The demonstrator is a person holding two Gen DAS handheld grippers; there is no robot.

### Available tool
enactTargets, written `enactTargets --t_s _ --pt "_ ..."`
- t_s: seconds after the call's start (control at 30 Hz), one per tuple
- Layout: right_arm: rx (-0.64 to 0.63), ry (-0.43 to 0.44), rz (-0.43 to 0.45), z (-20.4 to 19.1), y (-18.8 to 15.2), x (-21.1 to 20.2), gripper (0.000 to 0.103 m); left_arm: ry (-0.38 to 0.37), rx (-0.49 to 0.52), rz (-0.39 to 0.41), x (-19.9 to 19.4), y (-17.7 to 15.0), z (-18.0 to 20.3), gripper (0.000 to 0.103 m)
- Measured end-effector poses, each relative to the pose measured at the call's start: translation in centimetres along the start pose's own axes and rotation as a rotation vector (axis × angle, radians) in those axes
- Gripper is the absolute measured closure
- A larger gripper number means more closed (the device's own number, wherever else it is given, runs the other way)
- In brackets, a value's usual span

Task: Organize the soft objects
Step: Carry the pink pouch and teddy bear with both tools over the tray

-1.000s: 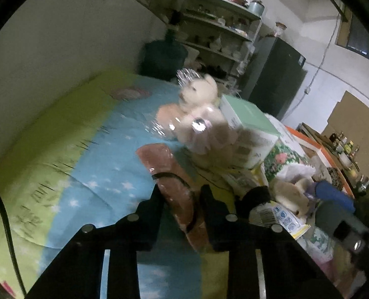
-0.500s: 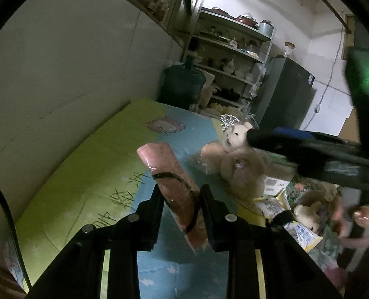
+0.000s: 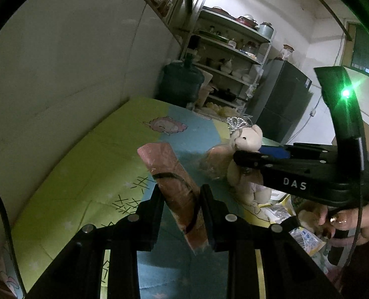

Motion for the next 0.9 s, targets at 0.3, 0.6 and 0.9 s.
enactTargets --t_s 0.3,0.6,0.9 --pt "0.034 0.051 0.088 0.0 0.3 -3.5 0.071 0.002 0.008 0.021 -0.7 0.4 0.6 0.073" --pt "0.088 0.096 0.172 0.6 -0.1 -8.6 0.071 -0.01 0.049 0.05 -2.4 1.8 2.9 0.073" --pt "0.153 0.097 0.263 3.1 -1.4 -13.9 0.071 -0.055 0.094 0.075 -3.6 3.1 6.4 0.073"
Point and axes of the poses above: each gripper's, at about its wrist camera, not at the fingertips, and x roughly the way its jaws point, z to its right, y to its top, the point moved 9 cm from there along x, roughly the way its jaws point, and after that the axes turned 14 degrees about x, right-handed, at the moved point
